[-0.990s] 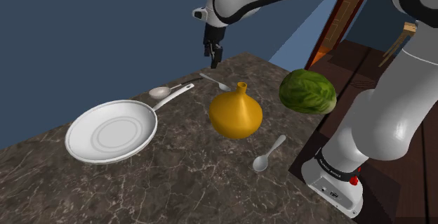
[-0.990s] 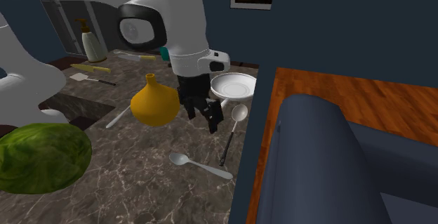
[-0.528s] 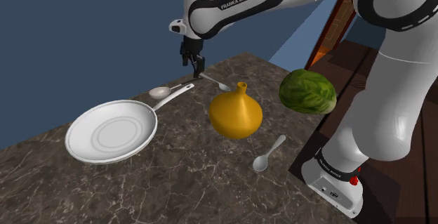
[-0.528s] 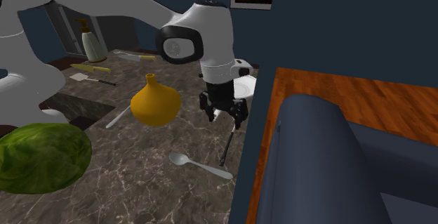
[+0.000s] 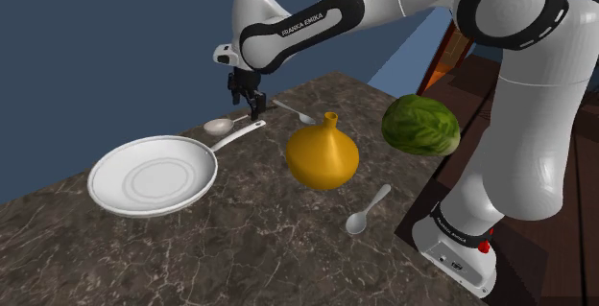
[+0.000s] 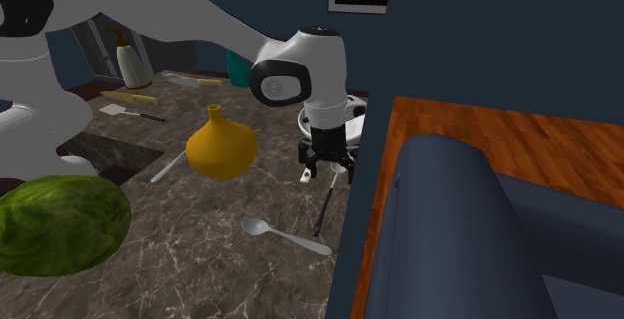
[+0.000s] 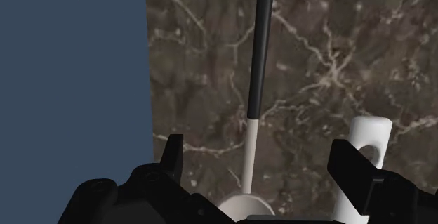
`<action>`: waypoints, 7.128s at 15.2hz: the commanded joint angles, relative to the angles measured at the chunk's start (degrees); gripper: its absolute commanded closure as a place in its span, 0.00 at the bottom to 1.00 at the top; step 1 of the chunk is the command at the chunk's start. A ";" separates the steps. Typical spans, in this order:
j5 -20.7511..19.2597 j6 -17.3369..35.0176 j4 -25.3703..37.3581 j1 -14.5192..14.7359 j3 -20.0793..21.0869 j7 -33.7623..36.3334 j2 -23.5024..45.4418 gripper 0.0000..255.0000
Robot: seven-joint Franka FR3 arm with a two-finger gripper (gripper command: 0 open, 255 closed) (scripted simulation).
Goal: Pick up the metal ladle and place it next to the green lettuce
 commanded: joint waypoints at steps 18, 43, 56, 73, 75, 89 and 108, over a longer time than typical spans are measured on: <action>-0.17 2.70 -0.66 0.03 -0.06 0.00 2.05 1.00; 0.48 -12.06 8.15 -0.09 0.20 -0.55 -3.92 1.00; 0.63 -21.69 16.81 -0.04 0.27 -0.73 -4.90 1.00; 1.96 -27.27 14.23 -3.29 -1.36 -5.80 -13.12 1.00; 2.38 -26.33 10.06 -4.52 -2.23 -7.94 -16.34 1.00; 2.65 -24.17 -8.95 -12.09 -10.94 -24.20 -32.98 1.00; -0.92 -26.36 -12.91 -21.75 -27.83 -49.35 -39.14 1.00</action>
